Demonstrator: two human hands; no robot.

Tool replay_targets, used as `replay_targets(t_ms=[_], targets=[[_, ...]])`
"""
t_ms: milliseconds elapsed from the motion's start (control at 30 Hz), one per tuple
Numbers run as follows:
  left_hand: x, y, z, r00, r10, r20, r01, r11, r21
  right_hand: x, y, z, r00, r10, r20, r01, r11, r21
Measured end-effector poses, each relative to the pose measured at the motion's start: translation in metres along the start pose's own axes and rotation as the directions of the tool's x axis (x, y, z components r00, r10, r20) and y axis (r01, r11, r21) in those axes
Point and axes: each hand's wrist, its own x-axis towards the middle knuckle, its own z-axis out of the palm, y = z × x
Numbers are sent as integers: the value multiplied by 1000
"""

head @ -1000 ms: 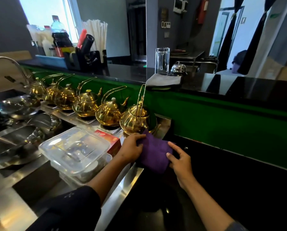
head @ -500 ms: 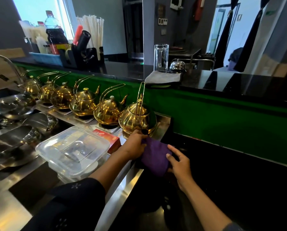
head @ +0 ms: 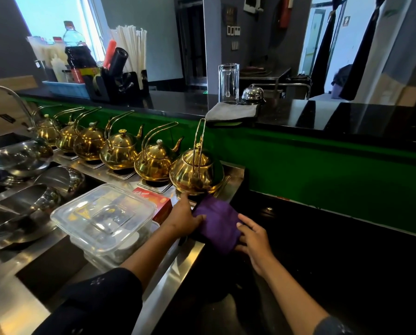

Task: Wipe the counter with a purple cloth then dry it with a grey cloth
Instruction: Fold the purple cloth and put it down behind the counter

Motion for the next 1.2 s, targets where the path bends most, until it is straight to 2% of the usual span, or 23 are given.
replay_targets(t_ms=[100, 200, 267, 333, 400, 500, 633, 700, 867, 1033, 1100, 1200], targets=[[2, -3, -2, 998, -56, 5, 56, 998, 41, 0, -1, 0, 1000, 5, -3, -5, 1000, 8], [0, -7, 0, 999, -38, 7, 37, 997, 72, -2, -2, -1, 1000, 5, 6, -5, 1000, -3], [-4, -5, 5, 996, 62, -72, -39, 959, 281, -2, 1, 1, 1000, 5, 10, -4, 999, -54], [-6, 0, 12, 956, 248, -158, -141, 858, 494, -1, 5, 2, 1000, 2, 8, -1, 987, -160], [-4, 9, 20, 918, 376, -128, -251, 800, 546, -1, 8, 3, 1000, 4, -5, -5, 973, -231], [6, 19, 36, 910, 414, 12, -353, 761, 545, -3, 12, 1, 1000, 9, -26, -15, 971, -239], [16, 17, 50, 950, 287, 126, -309, 791, 528, -7, 16, 2, 1000, -24, -13, 18, 943, -333], [16, 11, 57, 957, 246, 157, -291, 759, 583, -10, 17, 3, 999, -34, 7, 34, 930, -366], [12, 8, 65, 955, 259, 144, -290, 716, 635, -11, 18, 3, 998, -39, 49, 56, 901, -430], [13, 17, 55, 944, 318, 87, -315, 793, 522, -1, -4, 5, 985, -171, 10, 157, 880, -447], [18, 36, 39, 908, 419, 17, -371, 784, 498, 9, -27, 7, 959, -284, -7, 248, 851, -463], [31, 74, 8, 815, 565, -125, -444, 749, 493, 24, -74, 15, 910, -415, 0, 367, 803, -469]])
